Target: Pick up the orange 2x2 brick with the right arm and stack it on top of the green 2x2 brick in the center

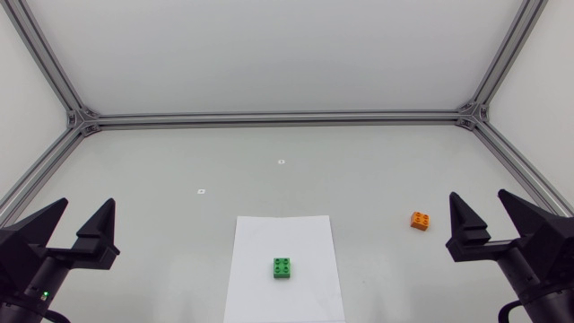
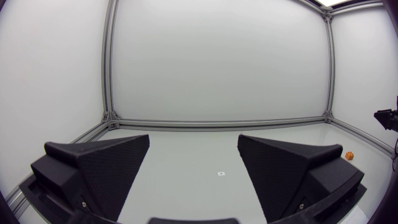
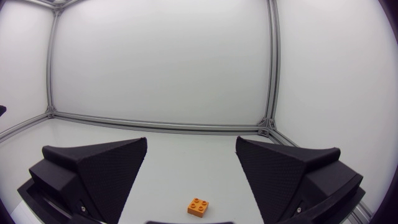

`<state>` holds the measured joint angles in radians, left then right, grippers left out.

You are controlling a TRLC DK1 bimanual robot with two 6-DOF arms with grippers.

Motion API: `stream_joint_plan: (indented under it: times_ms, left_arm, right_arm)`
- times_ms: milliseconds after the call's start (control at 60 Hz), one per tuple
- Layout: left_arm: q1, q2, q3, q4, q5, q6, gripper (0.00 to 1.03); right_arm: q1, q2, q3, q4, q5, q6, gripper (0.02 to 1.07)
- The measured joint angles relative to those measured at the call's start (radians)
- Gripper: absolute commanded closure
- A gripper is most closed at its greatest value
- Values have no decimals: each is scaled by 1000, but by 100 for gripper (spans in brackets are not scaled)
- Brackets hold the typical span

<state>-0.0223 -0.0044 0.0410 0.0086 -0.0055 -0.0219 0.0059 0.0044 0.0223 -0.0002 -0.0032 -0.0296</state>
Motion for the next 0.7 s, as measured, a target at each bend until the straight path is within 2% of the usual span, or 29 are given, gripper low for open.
stream_joint_plan:
  times_ms: [533, 700]
  left_arm:
    - [0, 0, 0, 0, 0, 0, 4]
    - [0, 0, 0, 0, 0, 0, 4]
  right_arm:
    - [0, 0, 4, -1, 0, 0, 6]
    - [6, 0, 92, -28, 0, 0, 6]
